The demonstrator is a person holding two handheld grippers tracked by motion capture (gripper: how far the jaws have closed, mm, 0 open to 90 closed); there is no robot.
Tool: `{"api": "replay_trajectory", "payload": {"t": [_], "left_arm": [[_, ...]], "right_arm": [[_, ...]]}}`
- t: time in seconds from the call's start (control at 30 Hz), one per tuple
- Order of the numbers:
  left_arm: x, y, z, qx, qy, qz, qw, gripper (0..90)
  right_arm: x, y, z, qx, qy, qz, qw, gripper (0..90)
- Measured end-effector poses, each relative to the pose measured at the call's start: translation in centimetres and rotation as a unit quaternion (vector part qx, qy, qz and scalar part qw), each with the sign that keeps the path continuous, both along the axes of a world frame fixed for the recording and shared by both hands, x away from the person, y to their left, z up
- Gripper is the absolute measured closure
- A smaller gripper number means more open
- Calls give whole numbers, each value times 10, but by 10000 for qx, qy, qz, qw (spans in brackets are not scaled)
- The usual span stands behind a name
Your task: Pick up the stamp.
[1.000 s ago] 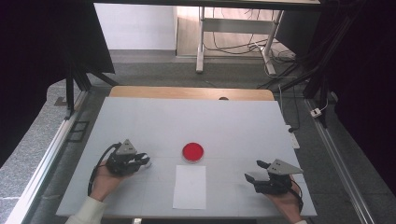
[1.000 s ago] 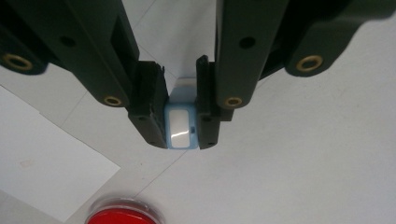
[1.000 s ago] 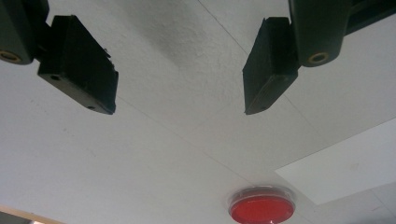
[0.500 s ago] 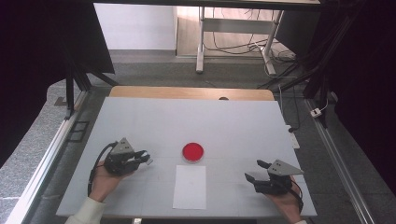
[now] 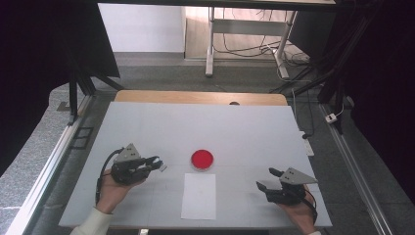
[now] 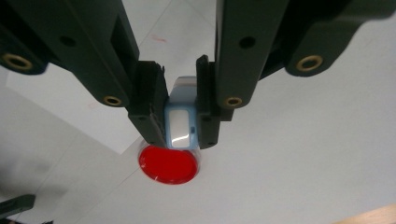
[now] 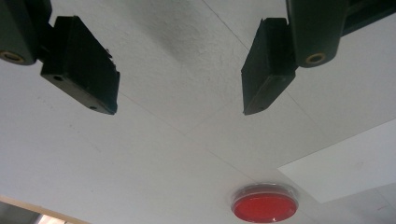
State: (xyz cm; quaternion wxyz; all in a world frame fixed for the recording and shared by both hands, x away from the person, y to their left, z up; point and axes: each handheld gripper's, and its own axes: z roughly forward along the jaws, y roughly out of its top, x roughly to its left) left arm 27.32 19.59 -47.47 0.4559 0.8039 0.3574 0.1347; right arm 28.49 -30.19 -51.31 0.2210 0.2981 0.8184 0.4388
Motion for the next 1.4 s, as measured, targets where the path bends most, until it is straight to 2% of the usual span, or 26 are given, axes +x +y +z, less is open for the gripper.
{"api": "replay_trajectory", "payload": {"t": [0.5, 0.67, 0.93, 1.4], "left_arm": [[-3, -13, 10, -321, -76, -121, 9994, 756], [-4, -19, 13, -334, -125, -171, 9992, 756], [-2, -31, 13, -494, -75, -213, 9985, 756], [3, -55, 14, -448, -26, -430, 9981, 756]], "right_arm": [[0, 2, 0, -42, -21, 22, 10000, 277], [0, 2, 0, -31, -22, 27, 10000, 277], [0, 4, 0, -12, -19, 48, 10000, 282], [0, 3, 1, -22, -34, -12, 10000, 282]]}}
